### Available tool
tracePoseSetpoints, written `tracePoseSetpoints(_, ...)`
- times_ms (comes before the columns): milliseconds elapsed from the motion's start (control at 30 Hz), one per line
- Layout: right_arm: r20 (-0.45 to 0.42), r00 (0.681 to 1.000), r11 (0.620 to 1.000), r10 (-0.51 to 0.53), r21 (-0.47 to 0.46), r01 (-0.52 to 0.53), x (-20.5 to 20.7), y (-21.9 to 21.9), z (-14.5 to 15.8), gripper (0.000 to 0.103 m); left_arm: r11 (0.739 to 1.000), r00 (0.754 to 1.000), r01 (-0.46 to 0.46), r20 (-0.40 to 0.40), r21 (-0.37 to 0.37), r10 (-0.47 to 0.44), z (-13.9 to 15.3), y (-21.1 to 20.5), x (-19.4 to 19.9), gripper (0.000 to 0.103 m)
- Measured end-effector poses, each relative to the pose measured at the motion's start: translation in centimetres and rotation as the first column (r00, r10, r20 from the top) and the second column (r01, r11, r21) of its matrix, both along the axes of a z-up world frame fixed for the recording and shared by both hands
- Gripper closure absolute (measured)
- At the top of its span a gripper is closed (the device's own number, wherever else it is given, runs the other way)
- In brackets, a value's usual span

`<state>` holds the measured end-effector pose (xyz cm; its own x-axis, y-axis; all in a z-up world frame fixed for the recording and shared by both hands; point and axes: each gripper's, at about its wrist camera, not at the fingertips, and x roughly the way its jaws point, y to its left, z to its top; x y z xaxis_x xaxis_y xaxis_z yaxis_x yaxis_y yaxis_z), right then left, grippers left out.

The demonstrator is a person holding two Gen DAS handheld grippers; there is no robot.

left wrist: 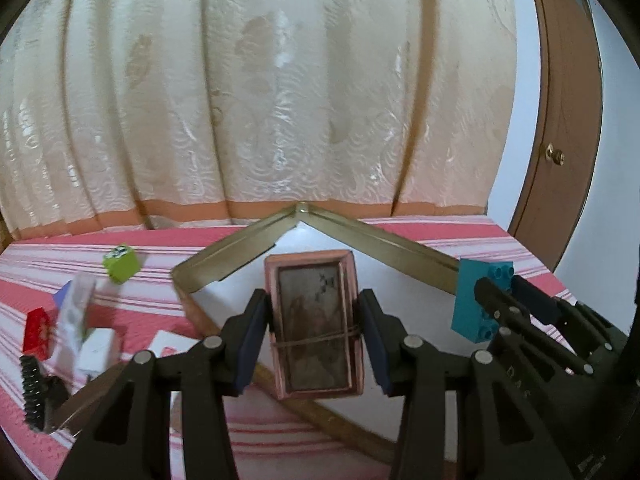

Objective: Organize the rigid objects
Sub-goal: 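Lower the teal brick and framed picture into the gold tin and release both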

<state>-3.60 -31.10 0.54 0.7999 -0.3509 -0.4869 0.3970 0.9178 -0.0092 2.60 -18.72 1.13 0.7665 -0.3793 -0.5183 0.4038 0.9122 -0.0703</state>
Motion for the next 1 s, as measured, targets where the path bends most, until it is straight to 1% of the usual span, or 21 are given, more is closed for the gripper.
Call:
tracePoseSetpoints(167, -0.037, 0.999, 1.0, 0.002, 0.025, -0.001, 0.6, -0.4, -0.6, 0.069, 0.999, 1.0, 0.009, -0.016, 0.037, -0.008, -1.1, -1.4, 0.8, 0.058)
tracePoseSetpoints(300, -0.062, 0.998, 1.0, 0.013, 0.028, -0.012, 0.9, -0.2, -1.0, 0.069, 0.998, 1.0, 0.007, -0.014, 0.06, -0.006, -1.6, -1.6, 0.9, 0.058)
tracePoseSetpoints(533, -0.069, 0.998, 1.0, 0.014, -0.003, -0.014, 1.1, 0.3, -1.2, 0.069, 0.993, 1.0, -0.011, 0.003, 0.116, 0.011, -2.2, -1.9, 1.0, 0.058)
tracePoseSetpoints(667, -0.066, 0.998, 1.0, 0.011, -0.008, -0.012, 1.2, 0.3, -1.2, 0.068, 0.992, 1.0, -0.017, 0.007, 0.121, 0.016, -2.3, -1.8, 1.0, 0.057)
tracePoseSetpoints(900, -0.061, 0.998, 1.0, 0.013, 0.008, -0.013, 1.2, 0.2, -1.2, 0.068, 0.991, 1.0, -0.027, 0.007, 0.133, 0.027, -2.2, -1.8, 1.1, 0.057)
tracePoseSetpoints(1000, -0.051, 0.999, 1.0, 0.017, 0.021, -0.016, 1.1, 0.1, -1.2, 0.066, 0.99, 0.999, -0.033, 0.006, 0.136, 0.032, -2.2, -1.7, 1.2, 0.057)
